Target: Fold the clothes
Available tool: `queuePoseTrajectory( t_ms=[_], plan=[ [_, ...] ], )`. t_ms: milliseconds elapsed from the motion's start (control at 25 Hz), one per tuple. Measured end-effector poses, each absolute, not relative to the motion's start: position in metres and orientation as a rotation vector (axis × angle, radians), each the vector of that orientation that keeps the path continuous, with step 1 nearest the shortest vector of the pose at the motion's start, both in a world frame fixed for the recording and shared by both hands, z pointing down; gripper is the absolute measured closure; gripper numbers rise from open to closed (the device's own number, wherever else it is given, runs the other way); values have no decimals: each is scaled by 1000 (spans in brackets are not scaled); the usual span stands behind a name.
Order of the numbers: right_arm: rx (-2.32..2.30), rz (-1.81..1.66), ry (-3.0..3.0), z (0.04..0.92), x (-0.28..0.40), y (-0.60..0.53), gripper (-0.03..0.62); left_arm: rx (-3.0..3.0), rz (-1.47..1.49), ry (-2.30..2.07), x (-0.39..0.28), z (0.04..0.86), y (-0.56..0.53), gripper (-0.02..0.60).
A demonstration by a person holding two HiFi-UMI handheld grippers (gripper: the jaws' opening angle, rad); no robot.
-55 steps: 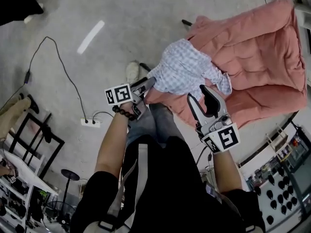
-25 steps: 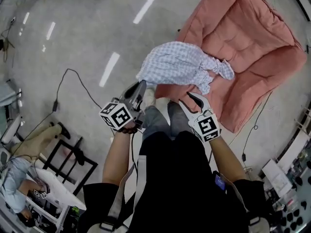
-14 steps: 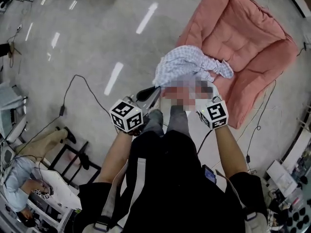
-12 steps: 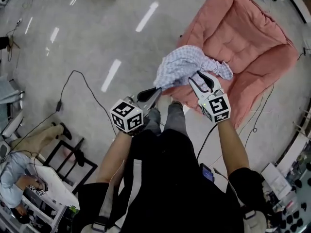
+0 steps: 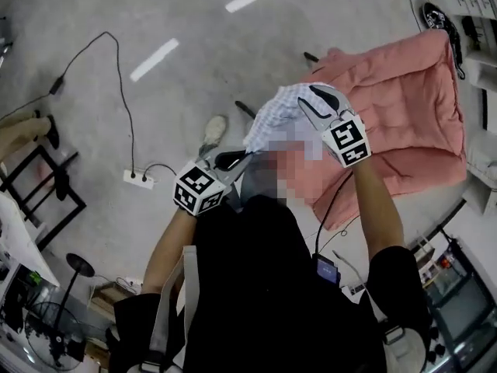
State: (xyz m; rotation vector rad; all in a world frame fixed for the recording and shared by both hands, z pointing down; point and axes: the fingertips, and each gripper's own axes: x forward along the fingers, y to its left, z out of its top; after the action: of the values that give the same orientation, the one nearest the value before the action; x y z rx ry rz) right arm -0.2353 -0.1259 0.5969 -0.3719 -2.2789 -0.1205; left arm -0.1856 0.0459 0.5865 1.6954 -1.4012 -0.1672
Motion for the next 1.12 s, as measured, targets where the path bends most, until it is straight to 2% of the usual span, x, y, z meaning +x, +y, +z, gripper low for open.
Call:
queuePoseTrajectory(
  t_ms=[280, 560, 680, 880, 1120],
  plan=[
    [-769, -279, -1976, 678, -279, -76, 439, 1430, -316, -1495, -170, 640, 105, 566],
    [-987, -337, -1611, 726, -263, -48, 441, 1238, -432, -1592, -149, 666, 137, 566],
    [-1018, -351, -1538, 738, -249, -39, 437, 1198, -449, -1613, -147, 678, 148, 566],
    [-1014, -386, -1452, 753, -237, -31, 395, 1183, -424, -1617, -144, 691, 158, 566],
    [-961, -297, -1433, 761, -234, -42, 393, 1174, -428, -1615, -143, 689, 154, 566]
  ],
)
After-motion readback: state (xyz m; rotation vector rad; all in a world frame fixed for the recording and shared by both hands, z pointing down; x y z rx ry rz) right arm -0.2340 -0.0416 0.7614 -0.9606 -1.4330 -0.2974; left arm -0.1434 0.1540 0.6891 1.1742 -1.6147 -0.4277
